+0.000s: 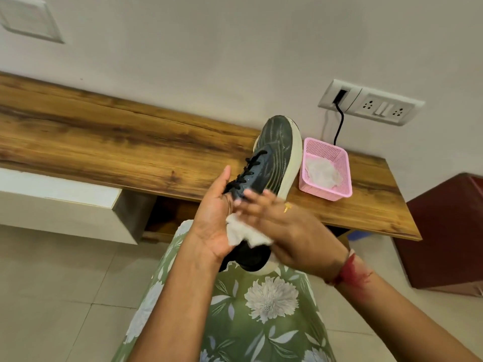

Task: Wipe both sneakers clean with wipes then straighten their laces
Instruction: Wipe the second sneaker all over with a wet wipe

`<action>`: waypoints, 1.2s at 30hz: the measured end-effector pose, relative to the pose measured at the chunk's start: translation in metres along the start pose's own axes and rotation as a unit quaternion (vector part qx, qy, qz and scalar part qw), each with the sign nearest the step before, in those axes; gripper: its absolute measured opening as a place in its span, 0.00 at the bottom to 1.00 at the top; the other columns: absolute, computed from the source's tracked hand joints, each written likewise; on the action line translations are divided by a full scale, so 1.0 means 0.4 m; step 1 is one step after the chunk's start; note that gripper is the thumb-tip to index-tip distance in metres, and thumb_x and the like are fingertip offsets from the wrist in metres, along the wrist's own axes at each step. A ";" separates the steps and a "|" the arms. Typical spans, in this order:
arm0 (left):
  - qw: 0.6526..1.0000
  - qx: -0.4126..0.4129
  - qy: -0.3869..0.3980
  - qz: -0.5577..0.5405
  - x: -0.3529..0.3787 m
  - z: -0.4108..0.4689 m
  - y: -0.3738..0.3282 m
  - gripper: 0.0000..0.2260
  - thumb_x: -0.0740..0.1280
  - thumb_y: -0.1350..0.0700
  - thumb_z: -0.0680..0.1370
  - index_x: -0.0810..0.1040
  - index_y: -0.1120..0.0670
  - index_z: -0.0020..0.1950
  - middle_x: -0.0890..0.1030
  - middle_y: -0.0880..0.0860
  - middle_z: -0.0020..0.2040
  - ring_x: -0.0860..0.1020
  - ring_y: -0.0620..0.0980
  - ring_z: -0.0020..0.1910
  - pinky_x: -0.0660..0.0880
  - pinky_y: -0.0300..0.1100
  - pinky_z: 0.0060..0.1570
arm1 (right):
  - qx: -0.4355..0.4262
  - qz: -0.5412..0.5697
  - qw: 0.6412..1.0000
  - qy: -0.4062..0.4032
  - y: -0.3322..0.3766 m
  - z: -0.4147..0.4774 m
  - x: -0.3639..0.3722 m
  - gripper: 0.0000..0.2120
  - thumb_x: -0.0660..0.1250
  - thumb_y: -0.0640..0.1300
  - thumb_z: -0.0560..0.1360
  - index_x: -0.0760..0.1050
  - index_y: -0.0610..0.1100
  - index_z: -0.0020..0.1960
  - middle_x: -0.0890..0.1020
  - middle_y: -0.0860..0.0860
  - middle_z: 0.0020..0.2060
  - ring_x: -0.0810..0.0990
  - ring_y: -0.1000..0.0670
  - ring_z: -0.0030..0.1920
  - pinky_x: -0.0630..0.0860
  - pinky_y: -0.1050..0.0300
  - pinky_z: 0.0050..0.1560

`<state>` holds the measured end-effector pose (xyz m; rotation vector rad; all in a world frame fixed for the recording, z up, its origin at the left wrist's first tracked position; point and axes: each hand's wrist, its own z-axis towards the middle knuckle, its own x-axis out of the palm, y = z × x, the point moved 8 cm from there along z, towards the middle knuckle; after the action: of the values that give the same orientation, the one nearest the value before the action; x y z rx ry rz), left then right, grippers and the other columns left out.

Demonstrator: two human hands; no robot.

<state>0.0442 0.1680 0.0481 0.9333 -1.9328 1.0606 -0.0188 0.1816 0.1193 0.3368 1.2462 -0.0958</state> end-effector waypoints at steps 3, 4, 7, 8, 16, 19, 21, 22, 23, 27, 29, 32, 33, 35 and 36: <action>1.000 0.016 0.003 -0.005 0.010 0.001 -0.002 0.26 0.59 0.39 0.78 0.80 0.60 0.57 0.83 0.58 0.49 0.82 0.53 0.45 0.79 0.44 0.49 | 0.173 0.152 0.953 -0.198 -0.097 -0.011 -0.117 0.21 0.60 0.29 0.73 0.73 0.38 0.64 0.75 0.46 0.64 0.71 0.51 0.67 0.69 0.52 0.65; 1.000 0.017 0.008 -0.002 0.011 0.002 -0.002 0.26 0.58 0.39 0.78 0.80 0.59 0.58 0.83 0.58 0.49 0.82 0.53 0.46 0.79 0.44 0.49 | 0.219 0.156 0.925 -0.268 -0.128 -0.024 -0.153 0.20 0.61 0.30 0.73 0.73 0.39 0.64 0.76 0.48 0.62 0.74 0.53 0.64 0.72 0.56 0.62; 1.000 0.019 0.006 0.008 0.006 0.007 -0.003 0.25 0.58 0.39 0.78 0.80 0.58 0.59 0.82 0.57 0.51 0.81 0.53 0.49 0.76 0.46 0.55 | 0.276 0.033 0.903 -0.326 -0.169 -0.033 -0.194 0.21 0.63 0.30 0.72 0.74 0.40 0.63 0.76 0.50 0.60 0.73 0.56 0.61 0.71 0.62 0.62; 1.000 0.018 0.010 0.011 0.009 0.005 -0.002 0.25 0.58 0.39 0.78 0.79 0.59 0.60 0.82 0.57 0.52 0.80 0.53 0.49 0.75 0.46 0.56 | 0.275 0.003 0.914 -0.298 -0.167 -0.025 -0.176 0.22 0.64 0.29 0.71 0.74 0.39 0.63 0.76 0.49 0.61 0.74 0.53 0.61 0.71 0.59 0.63; 0.999 0.025 -0.014 0.015 -0.015 0.004 -0.002 0.27 0.59 0.39 0.77 0.80 0.61 0.56 0.82 0.59 0.50 0.81 0.54 0.49 0.77 0.47 0.57 | 0.132 -0.010 0.986 -0.100 -0.012 -0.036 0.030 0.24 0.55 0.33 0.69 0.72 0.34 0.64 0.74 0.40 0.64 0.68 0.46 0.67 0.64 0.51 0.69; 0.999 0.028 -0.014 0.025 -0.009 -0.002 -0.009 0.28 0.59 0.39 0.78 0.79 0.62 0.61 0.81 0.61 0.57 0.80 0.55 0.55 0.73 0.48 0.62 | 0.077 -0.073 0.993 -0.060 -0.028 -0.034 0.020 0.20 0.59 0.28 0.70 0.74 0.33 0.61 0.76 0.39 0.61 0.71 0.45 0.65 0.65 0.51 0.69; 0.999 0.022 0.009 0.024 0.015 -0.007 -0.007 0.29 0.57 0.38 0.78 0.75 0.61 0.66 0.79 0.61 0.62 0.78 0.55 0.59 0.73 0.47 0.63 | 0.106 -0.106 0.985 -0.084 -0.091 -0.029 -0.028 0.19 0.64 0.30 0.72 0.73 0.33 0.62 0.76 0.39 0.61 0.72 0.43 0.65 0.64 0.51 0.69; 0.999 0.018 0.018 0.019 0.023 -0.010 -0.005 0.30 0.57 0.38 0.78 0.74 0.61 0.67 0.78 0.61 0.62 0.78 0.55 0.59 0.74 0.47 0.62 | 0.113 -0.103 0.984 -0.094 -0.103 -0.027 -0.044 0.18 0.63 0.33 0.73 0.73 0.33 0.63 0.75 0.38 0.62 0.71 0.43 0.65 0.64 0.50 0.69; 1.000 0.014 0.024 0.013 0.028 -0.011 -0.006 0.30 0.57 0.38 0.78 0.74 0.60 0.68 0.79 0.61 0.61 0.79 0.55 0.58 0.74 0.47 0.62 | 0.103 -0.094 0.985 -0.098 -0.095 -0.026 -0.048 0.18 0.62 0.35 0.74 0.73 0.33 0.63 0.75 0.38 0.62 0.71 0.43 0.66 0.65 0.49 0.69; 0.999 0.018 0.011 0.027 0.012 -0.014 -0.014 0.32 0.58 0.36 0.77 0.73 0.61 0.68 0.79 0.60 0.59 0.78 0.55 0.57 0.70 0.48 0.65 | -0.029 -0.111 0.993 -0.025 0.013 -0.032 0.016 0.16 0.61 0.33 0.74 0.74 0.34 0.61 0.77 0.40 0.60 0.73 0.46 0.63 0.66 0.52 0.69; 0.999 0.016 0.016 0.030 0.012 -0.012 -0.011 0.32 0.57 0.37 0.78 0.72 0.61 0.70 0.76 0.62 0.64 0.75 0.56 0.62 0.67 0.49 0.68 | 0.003 -0.130 0.991 -0.019 -0.043 -0.026 -0.012 0.16 0.60 0.36 0.75 0.73 0.34 0.61 0.77 0.40 0.60 0.75 0.44 0.62 0.66 0.50 0.67; 1.000 0.003 0.026 0.018 0.018 -0.011 0.002 0.32 0.57 0.36 0.77 0.72 0.60 0.69 0.76 0.61 0.65 0.75 0.56 0.63 0.67 0.49 0.68 | 0.068 -0.124 0.988 -0.058 -0.097 -0.020 -0.061 0.18 0.60 0.40 0.75 0.73 0.33 0.62 0.76 0.39 0.62 0.73 0.42 0.64 0.67 0.48 0.68; 0.999 0.006 0.023 0.021 0.016 -0.011 0.000 0.32 0.57 0.36 0.77 0.73 0.61 0.69 0.77 0.61 0.63 0.76 0.55 0.61 0.69 0.48 0.66 | 0.055 -0.117 0.990 -0.059 -0.070 -0.020 -0.050 0.17 0.60 0.38 0.75 0.74 0.33 0.61 0.77 0.39 0.60 0.74 0.43 0.63 0.66 0.51 0.69; 0.999 0.017 0.015 0.031 0.013 -0.009 -0.007 0.31 0.58 0.36 0.77 0.75 0.61 0.66 0.80 0.60 0.57 0.79 0.54 0.55 0.74 0.46 0.60 | -0.007 -0.117 0.993 -0.024 -0.002 -0.032 0.001 0.14 0.58 0.35 0.76 0.75 0.33 0.60 0.78 0.39 0.59 0.75 0.45 0.62 0.64 0.54 0.69; 0.999 0.020 0.010 0.035 0.011 -0.008 -0.008 0.31 0.58 0.37 0.77 0.76 0.61 0.64 0.81 0.59 0.55 0.81 0.53 0.52 0.76 0.45 0.58 | -0.030 -0.121 0.992 0.002 0.008 -0.037 0.015 0.14 0.57 0.35 0.77 0.74 0.34 0.60 0.77 0.40 0.60 0.74 0.45 0.63 0.65 0.53 0.69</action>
<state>0.0456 0.1684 0.0544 0.8794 -1.9472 1.1490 -0.0297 0.1899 0.1102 0.1334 1.2873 -0.2643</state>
